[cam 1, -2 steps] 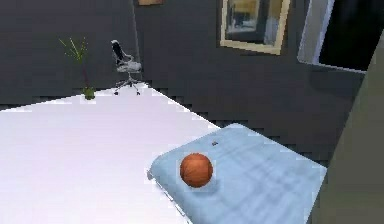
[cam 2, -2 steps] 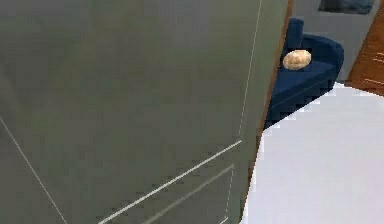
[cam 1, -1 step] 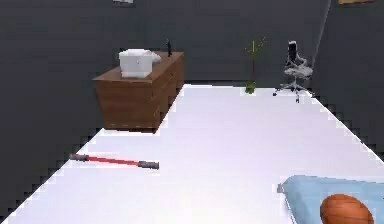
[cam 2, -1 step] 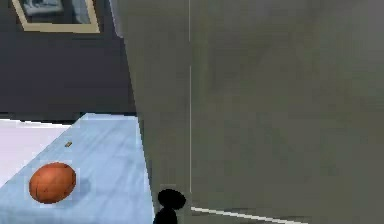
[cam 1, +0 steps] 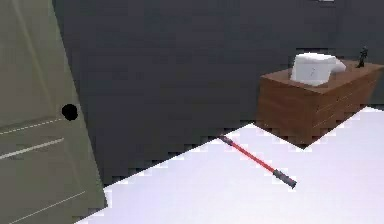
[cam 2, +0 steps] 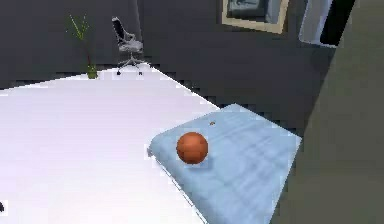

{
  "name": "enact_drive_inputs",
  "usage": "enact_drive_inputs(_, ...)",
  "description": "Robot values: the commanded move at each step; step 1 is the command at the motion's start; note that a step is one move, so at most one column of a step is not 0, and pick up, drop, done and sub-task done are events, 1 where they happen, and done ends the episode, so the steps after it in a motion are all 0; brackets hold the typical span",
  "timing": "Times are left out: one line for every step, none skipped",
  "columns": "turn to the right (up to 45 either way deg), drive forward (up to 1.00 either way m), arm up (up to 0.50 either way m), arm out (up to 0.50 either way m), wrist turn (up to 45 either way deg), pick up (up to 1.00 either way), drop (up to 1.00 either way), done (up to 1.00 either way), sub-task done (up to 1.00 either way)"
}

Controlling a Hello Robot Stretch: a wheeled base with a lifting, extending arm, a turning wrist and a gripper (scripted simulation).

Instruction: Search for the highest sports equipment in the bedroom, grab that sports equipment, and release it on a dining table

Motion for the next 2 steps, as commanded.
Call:
enact_drive_inputs(-33.0,0.0,0.0,0.0,0.0,0.0,0.0,0.0,0.0)
enact_drive_inputs(0.0,0.15,0.0,0.0,0.0,0.0,0.0,0.0,0.0)
